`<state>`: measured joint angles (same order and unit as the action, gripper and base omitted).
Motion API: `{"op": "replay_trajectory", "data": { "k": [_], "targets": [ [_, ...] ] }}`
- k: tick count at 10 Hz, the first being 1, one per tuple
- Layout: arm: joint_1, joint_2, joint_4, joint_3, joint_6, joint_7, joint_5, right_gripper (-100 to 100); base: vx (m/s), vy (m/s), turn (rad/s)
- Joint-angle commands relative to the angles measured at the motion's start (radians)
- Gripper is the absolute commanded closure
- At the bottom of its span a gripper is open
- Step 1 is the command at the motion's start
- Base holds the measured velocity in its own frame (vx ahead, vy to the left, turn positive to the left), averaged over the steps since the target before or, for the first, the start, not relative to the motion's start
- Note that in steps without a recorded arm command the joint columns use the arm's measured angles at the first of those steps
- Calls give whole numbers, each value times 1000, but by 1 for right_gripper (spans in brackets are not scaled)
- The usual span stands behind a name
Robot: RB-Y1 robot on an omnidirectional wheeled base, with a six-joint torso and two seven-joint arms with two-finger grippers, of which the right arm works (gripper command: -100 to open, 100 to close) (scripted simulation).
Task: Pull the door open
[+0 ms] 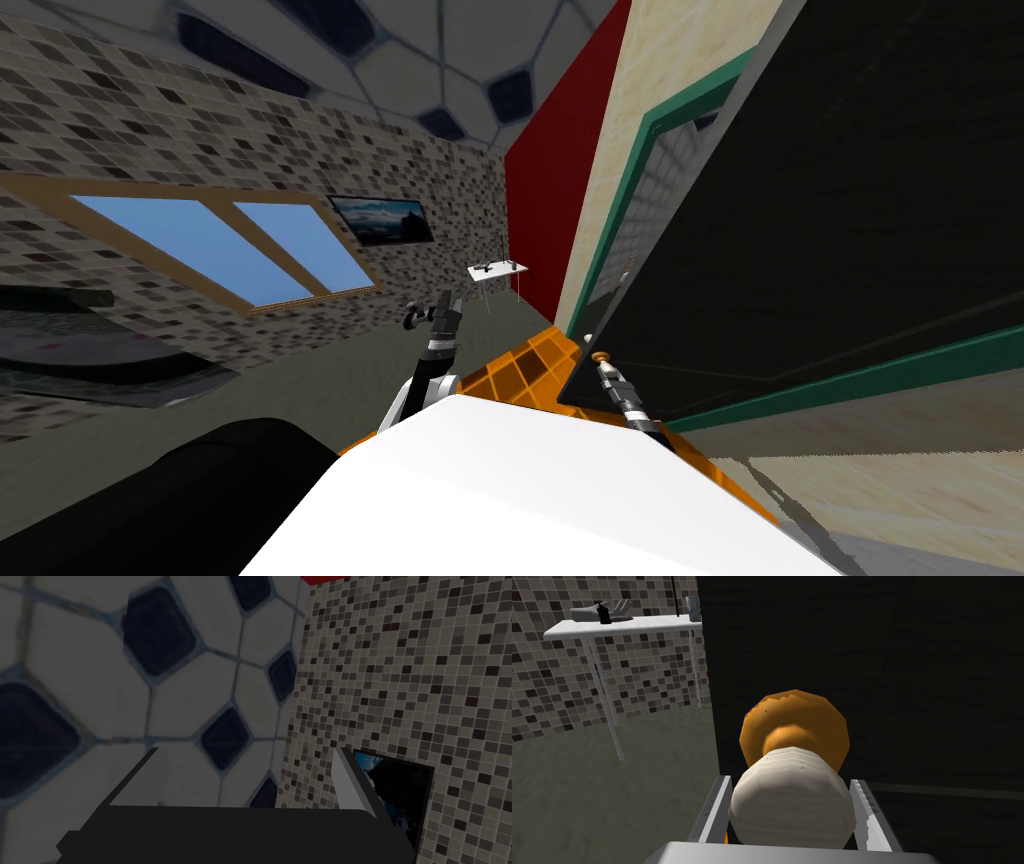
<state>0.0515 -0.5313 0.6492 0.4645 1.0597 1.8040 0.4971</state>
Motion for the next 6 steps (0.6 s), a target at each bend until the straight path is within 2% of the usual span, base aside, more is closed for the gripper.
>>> {"op": "replay_trajectory", "data": {
  "k": [1,2,3,5,6],
  "targets": [
    [13,-16,2,12,23,17,-5,100,-195,-50,82],
    [2,-6,-11,11,18,13,-5,100,-85,-16,14],
    [20,-20,-11,34,51,28,-20,100,-91,-13,17],
    [32,-31,-9,49,75,37,-30,100,-142,-57,21],
    [45,-43,-7,66,101,47,-41,100,-151,-74,19]
  ]
}}
